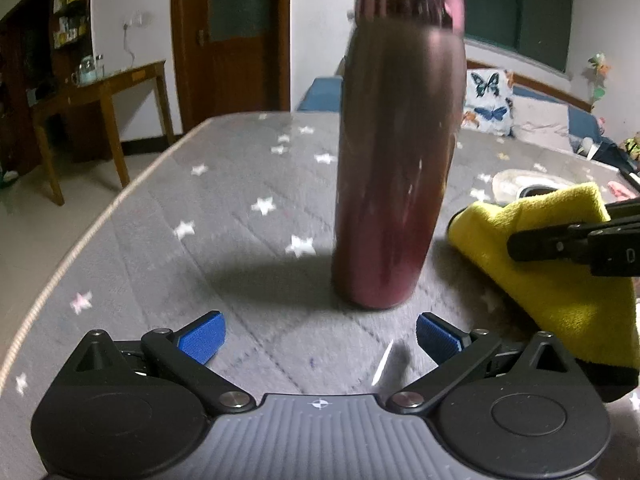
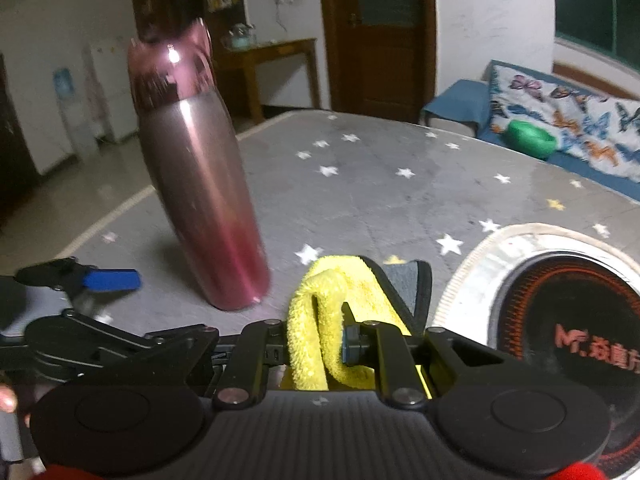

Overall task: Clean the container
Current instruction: 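Grasp the thermos by its cat-ear lid with the left gripper and lift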

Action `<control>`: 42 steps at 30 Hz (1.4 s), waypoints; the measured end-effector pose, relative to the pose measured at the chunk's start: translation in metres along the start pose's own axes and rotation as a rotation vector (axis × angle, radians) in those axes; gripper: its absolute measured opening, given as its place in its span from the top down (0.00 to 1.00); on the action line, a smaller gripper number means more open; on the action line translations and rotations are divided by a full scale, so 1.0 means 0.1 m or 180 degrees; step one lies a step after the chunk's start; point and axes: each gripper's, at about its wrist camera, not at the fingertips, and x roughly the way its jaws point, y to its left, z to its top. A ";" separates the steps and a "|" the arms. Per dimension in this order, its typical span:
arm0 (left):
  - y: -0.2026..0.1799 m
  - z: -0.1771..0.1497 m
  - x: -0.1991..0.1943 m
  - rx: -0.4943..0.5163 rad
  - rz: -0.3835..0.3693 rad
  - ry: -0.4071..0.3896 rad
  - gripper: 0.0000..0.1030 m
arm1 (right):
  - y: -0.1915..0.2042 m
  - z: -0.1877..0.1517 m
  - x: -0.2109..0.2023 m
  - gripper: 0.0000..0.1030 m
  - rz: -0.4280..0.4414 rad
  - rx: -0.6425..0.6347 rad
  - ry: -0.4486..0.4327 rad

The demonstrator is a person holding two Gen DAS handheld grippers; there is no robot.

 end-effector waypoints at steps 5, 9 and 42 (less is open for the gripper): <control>0.18 0.17 -0.16 -0.0092 -0.0096 -0.0118 0.00 | -0.08 0.11 -0.11 0.86 0.0316 0.0144 -0.0162; 0.28 0.30 -0.33 -0.0099 -0.0166 -0.0311 0.00 | -0.13 0.24 -0.26 0.86 0.0571 0.0203 -0.0373; -0.05 1.03 -0.46 -0.0053 -0.0791 -0.0709 0.24 | -0.31 0.02 0.16 0.85 0.1291 0.0508 -0.0302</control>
